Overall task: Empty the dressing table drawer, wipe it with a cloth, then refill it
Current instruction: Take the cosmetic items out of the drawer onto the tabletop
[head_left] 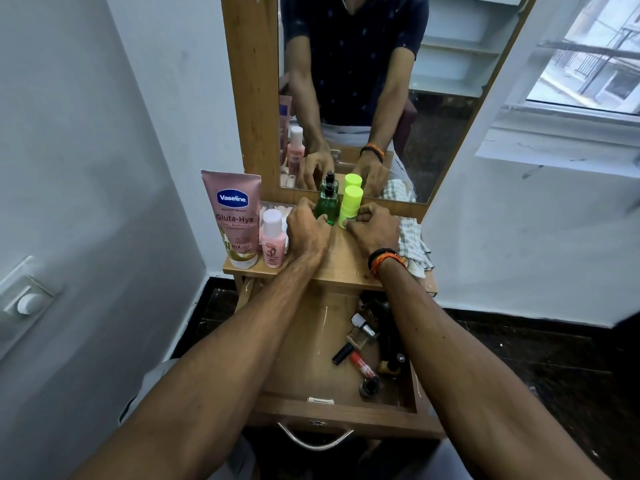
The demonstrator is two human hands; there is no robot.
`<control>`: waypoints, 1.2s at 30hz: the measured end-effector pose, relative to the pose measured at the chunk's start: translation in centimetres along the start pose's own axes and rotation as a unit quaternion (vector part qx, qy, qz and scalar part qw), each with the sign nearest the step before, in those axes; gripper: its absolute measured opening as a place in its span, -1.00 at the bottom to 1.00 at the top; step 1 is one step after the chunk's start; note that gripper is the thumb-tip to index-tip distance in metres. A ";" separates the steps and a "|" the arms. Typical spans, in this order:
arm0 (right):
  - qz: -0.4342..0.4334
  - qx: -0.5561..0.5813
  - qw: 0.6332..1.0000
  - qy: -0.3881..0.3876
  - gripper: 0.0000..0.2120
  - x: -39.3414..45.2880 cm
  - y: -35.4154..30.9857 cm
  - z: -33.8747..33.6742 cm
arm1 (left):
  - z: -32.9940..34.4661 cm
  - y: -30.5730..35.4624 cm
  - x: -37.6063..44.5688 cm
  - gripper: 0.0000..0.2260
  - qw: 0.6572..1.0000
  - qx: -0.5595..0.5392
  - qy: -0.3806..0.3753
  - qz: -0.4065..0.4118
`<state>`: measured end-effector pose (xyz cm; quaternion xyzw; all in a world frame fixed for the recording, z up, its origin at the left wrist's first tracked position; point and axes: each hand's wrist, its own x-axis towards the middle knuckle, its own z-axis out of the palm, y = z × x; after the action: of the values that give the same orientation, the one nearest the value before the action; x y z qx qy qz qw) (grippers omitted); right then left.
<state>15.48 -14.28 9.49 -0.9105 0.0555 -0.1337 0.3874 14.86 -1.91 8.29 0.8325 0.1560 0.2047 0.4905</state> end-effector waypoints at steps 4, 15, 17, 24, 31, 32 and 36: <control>0.001 0.005 1.000 0.013 -0.68 -0.2 0.2 0.0 | -0.1 0.3 -0.9 -0.78 1.000 -0.003 0.010 -0.002; -0.030 0.112 0.989 0.093 -0.84 -7.2 2.4 -5.9 | -2.4 0.4 -8.6 -0.90 0.981 -0.050 -0.074 0.171; -0.008 0.132 0.988 0.075 -0.84 -9.7 3.6 -7.0 | -3.0 -0.3 -10.5 -0.89 0.973 -0.043 -0.146 0.174; 0.030 0.089 0.996 -0.004 -0.83 -17.3 7.6 -8.9 | -4.4 -3.0 -14.0 -0.86 0.922 0.021 -0.364 0.129; -0.006 -0.066 0.995 -0.076 -0.71 -19.8 9.2 -9.9 | -5.2 -3.0 -15.5 -0.70 0.835 0.093 -0.529 0.124; -0.014 -0.086 0.992 -0.087 -0.70 -19.9 9.3 -9.8 | -5.2 -2.9 -15.7 -0.71 0.828 0.101 -0.538 0.121; -0.021 -0.152 0.979 -0.135 -0.65 -20.1 9.4 -9.5 | -5.0 -2.9 -16.5 -0.72 0.805 0.127 -0.568 0.111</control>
<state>-6.46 -23.21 4.99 -0.9694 0.0035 -0.0071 0.2454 -2.08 -4.40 4.81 0.8664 -0.2200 -0.2735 0.3551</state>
